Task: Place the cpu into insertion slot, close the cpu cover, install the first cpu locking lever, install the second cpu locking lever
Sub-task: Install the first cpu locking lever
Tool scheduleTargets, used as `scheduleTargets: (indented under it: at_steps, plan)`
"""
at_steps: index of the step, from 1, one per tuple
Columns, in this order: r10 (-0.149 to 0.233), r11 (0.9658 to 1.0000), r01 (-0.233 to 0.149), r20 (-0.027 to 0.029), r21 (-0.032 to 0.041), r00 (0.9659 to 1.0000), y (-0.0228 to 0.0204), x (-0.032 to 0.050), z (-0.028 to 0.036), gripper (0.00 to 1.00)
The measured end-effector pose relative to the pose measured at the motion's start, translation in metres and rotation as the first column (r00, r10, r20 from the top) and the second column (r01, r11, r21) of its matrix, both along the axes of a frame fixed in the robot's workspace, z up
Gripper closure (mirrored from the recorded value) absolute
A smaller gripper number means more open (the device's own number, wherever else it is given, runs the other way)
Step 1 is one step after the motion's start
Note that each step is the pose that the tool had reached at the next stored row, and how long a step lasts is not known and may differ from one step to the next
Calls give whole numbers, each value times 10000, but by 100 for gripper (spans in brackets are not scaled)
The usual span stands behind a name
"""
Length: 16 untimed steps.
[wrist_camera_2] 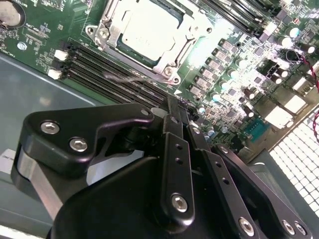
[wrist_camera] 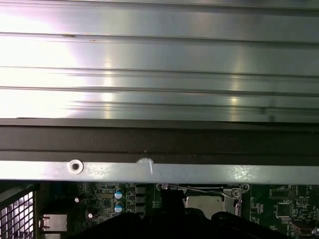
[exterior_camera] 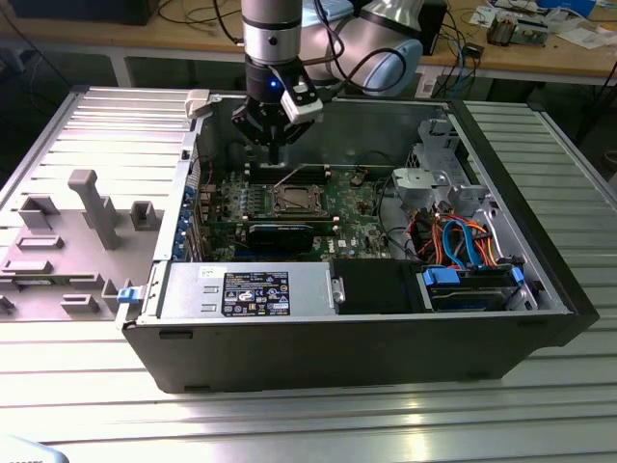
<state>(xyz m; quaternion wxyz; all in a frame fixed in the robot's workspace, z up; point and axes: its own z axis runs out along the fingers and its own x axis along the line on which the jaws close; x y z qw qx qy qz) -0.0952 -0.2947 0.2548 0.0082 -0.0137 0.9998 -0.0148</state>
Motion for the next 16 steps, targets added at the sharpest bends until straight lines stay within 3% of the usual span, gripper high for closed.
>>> scheduleTargets:
  at_steps: [16]
  plan:
    - [0, 10000, 0, -21, 1, 10000, 0, 33, -15, 89]
